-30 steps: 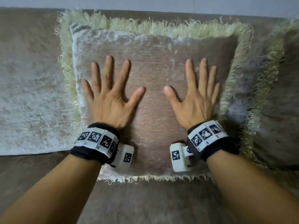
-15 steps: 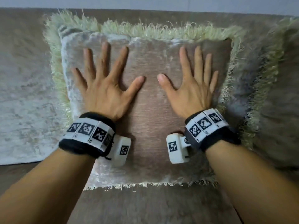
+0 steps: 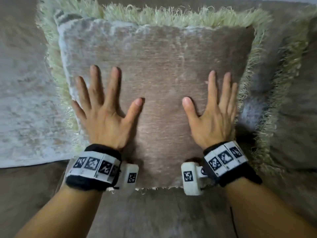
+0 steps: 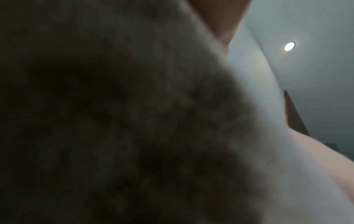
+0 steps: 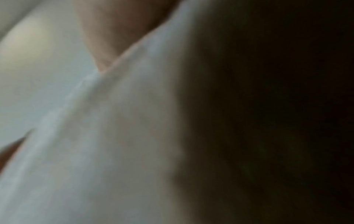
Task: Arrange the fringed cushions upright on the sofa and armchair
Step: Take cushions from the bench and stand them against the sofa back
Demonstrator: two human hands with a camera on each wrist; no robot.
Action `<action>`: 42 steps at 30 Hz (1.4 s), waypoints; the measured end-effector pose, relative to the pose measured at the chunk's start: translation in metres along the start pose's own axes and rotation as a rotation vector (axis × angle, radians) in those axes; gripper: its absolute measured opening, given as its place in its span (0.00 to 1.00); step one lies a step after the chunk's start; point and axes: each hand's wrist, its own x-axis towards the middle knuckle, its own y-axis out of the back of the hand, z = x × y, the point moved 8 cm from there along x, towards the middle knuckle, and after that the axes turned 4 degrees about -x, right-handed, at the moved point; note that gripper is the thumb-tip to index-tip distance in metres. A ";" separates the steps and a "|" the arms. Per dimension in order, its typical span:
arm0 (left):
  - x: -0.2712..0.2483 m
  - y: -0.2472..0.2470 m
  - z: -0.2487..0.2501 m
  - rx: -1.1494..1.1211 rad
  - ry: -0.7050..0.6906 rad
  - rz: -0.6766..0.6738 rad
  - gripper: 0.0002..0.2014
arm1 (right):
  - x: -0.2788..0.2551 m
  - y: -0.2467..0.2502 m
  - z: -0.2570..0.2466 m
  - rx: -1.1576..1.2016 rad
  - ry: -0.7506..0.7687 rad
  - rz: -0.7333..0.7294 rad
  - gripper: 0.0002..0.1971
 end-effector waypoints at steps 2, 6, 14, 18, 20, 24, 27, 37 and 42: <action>-0.008 0.019 -0.002 -0.068 -0.027 0.063 0.41 | -0.006 0.023 0.002 0.080 0.026 0.072 0.46; -0.047 0.045 -0.011 -0.135 -0.097 0.167 0.41 | -0.046 0.055 0.010 0.220 0.024 0.197 0.46; -0.061 -0.008 -0.051 -0.055 -0.006 0.065 0.40 | -0.055 -0.013 0.018 0.036 -0.010 0.046 0.45; -0.094 0.023 -0.049 -0.132 -0.084 0.170 0.38 | -0.090 0.024 0.033 0.182 -0.028 0.170 0.46; -0.104 0.012 -0.054 -0.135 -0.068 0.165 0.39 | -0.103 0.015 0.039 0.183 -0.062 0.186 0.45; -0.097 -0.031 -0.071 -0.064 -0.001 0.078 0.39 | -0.100 -0.032 0.041 0.027 -0.091 0.066 0.44; -0.090 -0.036 -0.078 -0.083 0.030 0.079 0.39 | -0.094 -0.039 0.043 0.007 -0.096 0.069 0.44; -0.092 -0.023 -0.072 -0.156 0.044 0.126 0.37 | -0.096 -0.033 0.044 0.061 -0.103 0.064 0.44; -0.088 0.001 -0.052 -0.254 0.014 0.188 0.35 | -0.090 -0.008 0.037 0.186 -0.114 0.130 0.43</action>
